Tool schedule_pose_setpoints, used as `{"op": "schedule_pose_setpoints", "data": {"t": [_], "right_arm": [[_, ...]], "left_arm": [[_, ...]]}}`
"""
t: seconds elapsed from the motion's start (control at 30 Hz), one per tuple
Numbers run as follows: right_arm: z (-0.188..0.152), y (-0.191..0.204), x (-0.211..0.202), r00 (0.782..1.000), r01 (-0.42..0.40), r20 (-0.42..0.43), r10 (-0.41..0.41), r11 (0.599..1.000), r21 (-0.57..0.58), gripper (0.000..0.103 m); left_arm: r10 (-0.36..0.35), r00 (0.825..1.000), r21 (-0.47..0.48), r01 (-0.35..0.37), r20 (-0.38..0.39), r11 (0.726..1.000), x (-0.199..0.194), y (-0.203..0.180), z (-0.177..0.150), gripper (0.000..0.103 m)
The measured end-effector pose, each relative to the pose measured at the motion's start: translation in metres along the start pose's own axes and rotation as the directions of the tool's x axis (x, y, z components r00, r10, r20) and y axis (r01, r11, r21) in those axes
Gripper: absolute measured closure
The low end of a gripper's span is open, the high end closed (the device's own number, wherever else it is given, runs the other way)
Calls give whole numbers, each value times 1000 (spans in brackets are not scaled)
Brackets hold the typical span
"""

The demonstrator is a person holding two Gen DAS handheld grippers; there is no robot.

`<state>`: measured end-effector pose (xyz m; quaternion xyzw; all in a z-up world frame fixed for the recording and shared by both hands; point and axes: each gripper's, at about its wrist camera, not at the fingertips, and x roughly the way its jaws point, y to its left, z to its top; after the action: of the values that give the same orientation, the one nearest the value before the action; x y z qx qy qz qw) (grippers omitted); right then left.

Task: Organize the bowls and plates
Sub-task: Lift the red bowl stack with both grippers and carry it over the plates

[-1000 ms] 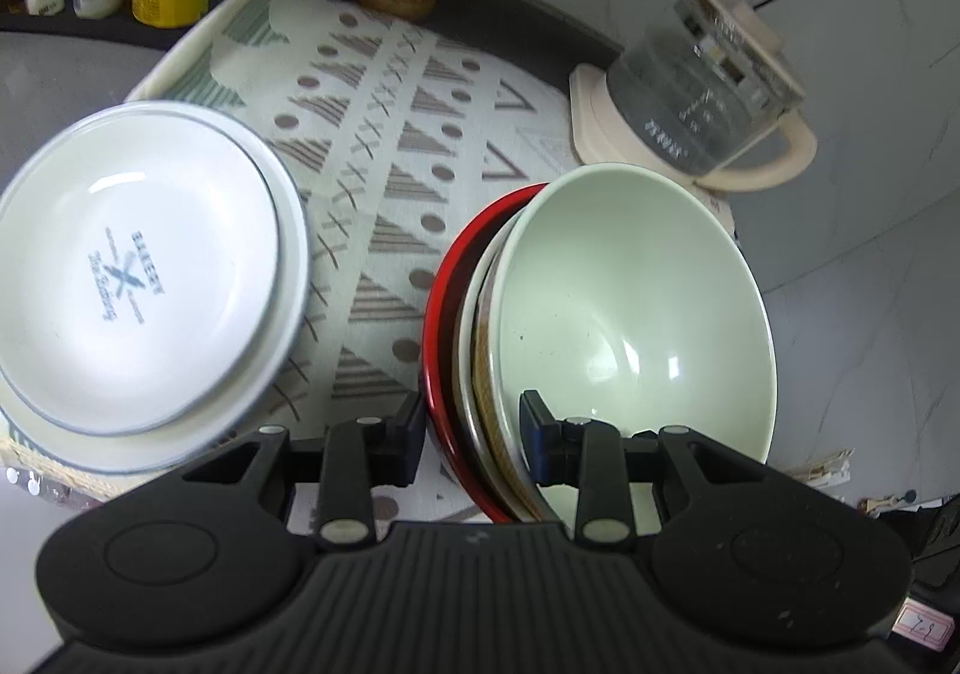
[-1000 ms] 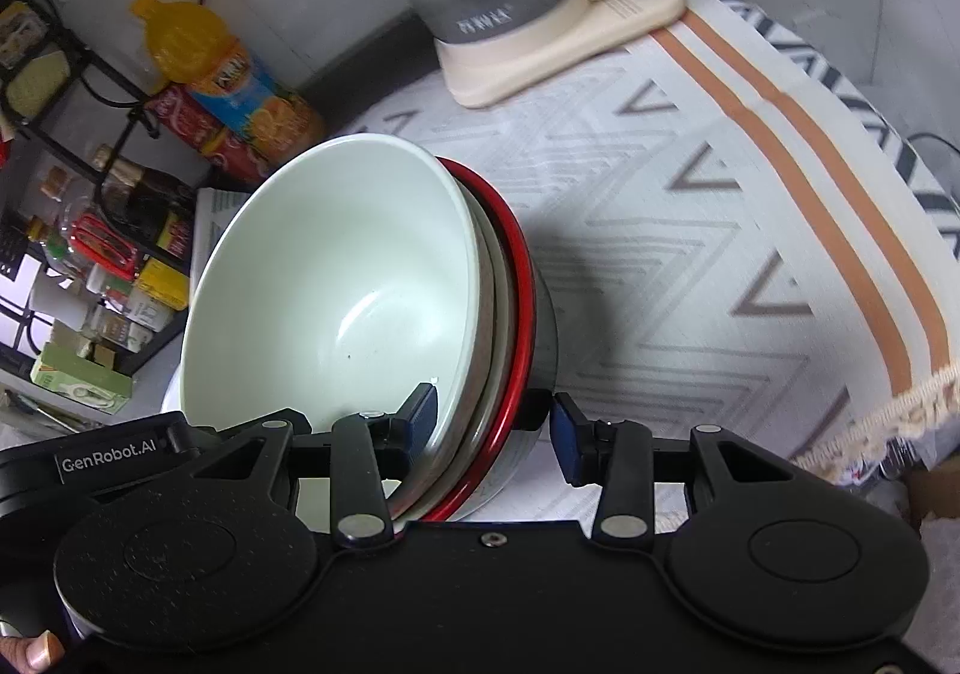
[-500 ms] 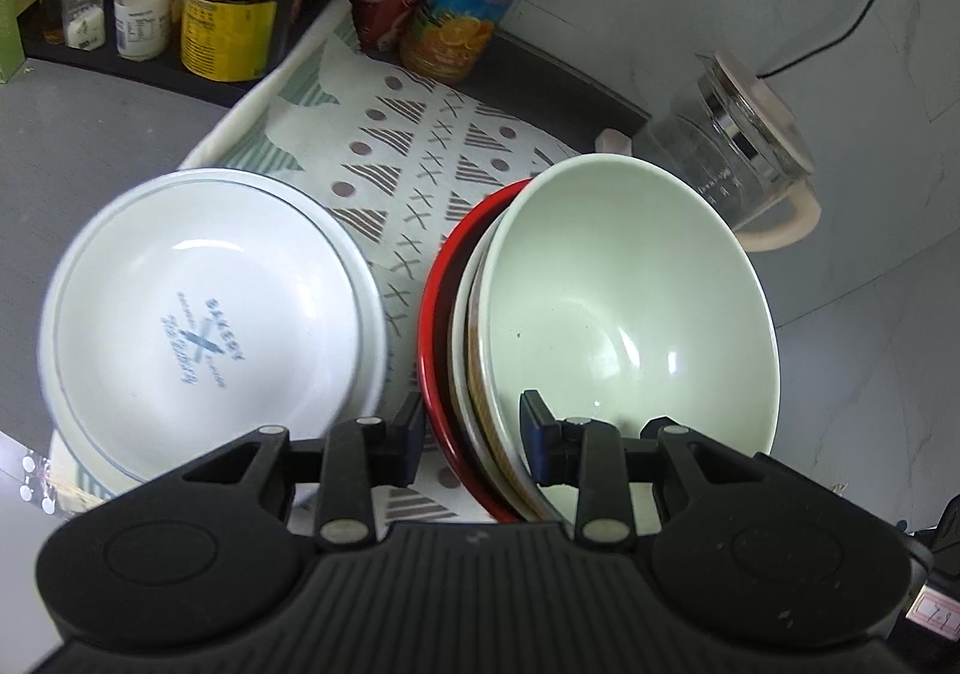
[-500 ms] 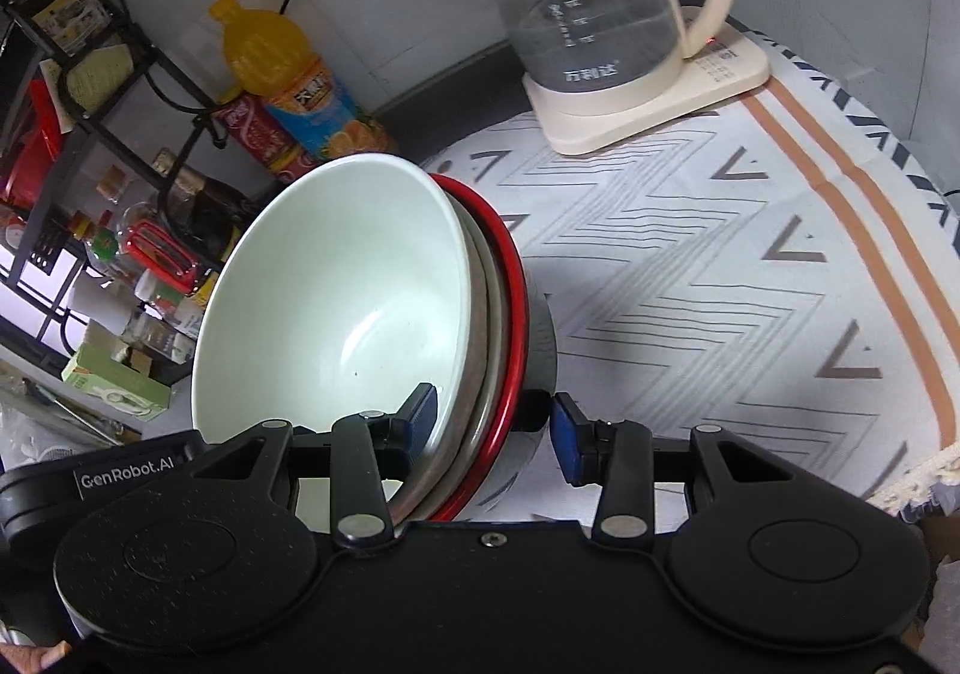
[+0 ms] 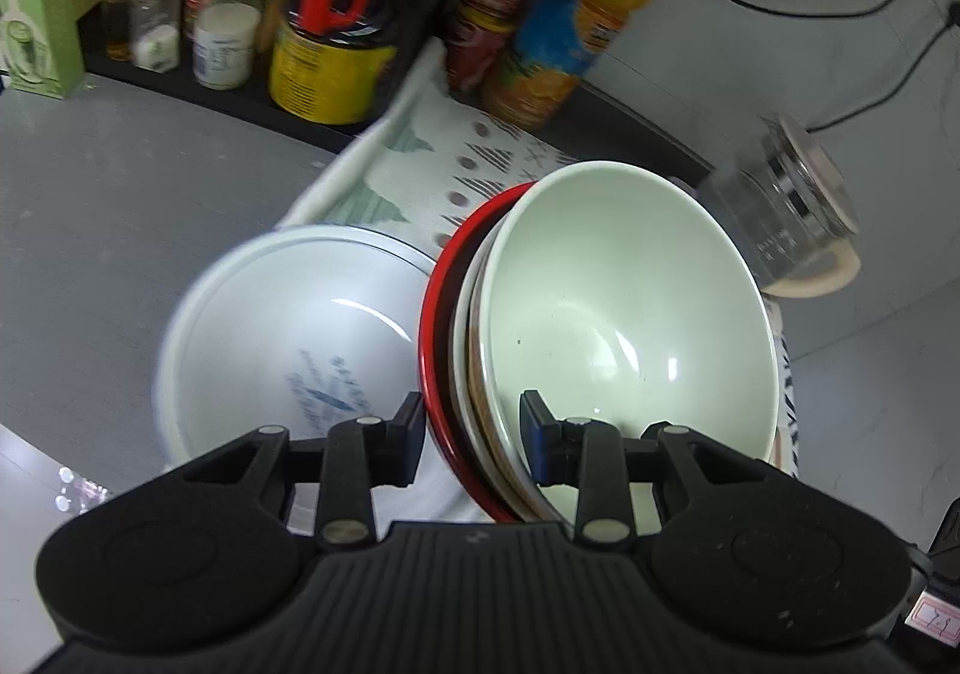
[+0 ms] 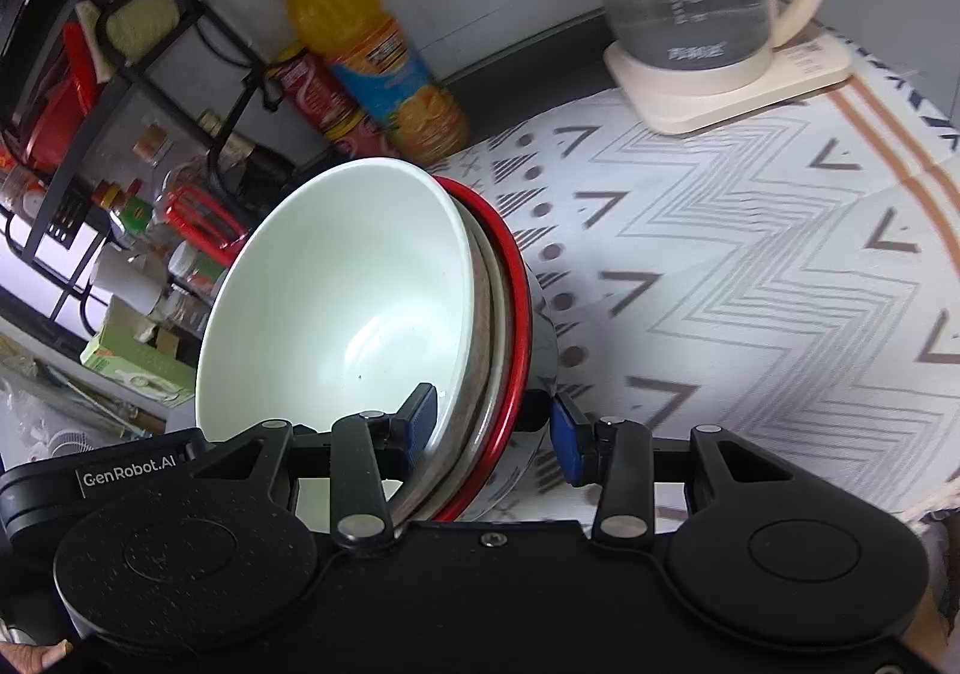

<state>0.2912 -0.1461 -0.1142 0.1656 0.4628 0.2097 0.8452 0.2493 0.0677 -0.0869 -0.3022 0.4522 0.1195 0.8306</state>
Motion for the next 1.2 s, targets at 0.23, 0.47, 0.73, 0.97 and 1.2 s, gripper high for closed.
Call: {"op": "schedule_pose_setpoints", "data": {"t": [0.23, 0.47, 0.73, 0.97, 1.2], "right_arm": [[-5, 36, 23, 999, -25, -44, 23, 999, -27, 63], [-12, 64, 44, 996, -37, -86, 33, 998, -45, 63], [-26, 71, 62, 991, -17, -130, 14, 1000, -26, 63], [-31, 71, 65, 992, -20, -126, 18, 1000, -10, 63], [-29, 72, 67, 991, -28, -129, 26, 1000, -13, 58]], "left_arm": [[39, 999, -46, -39, 2, 998, -9, 40, 11, 71], [61, 998, -78, -62, -15, 995, -12, 69, 14, 71], [72, 997, -66, -75, -41, 995, -6, 85, 12, 71], [66, 996, -72, -70, -56, 995, -5, 89, 13, 71], [75, 995, -84, -80, -58, 993, -3, 89, 15, 70]]}}
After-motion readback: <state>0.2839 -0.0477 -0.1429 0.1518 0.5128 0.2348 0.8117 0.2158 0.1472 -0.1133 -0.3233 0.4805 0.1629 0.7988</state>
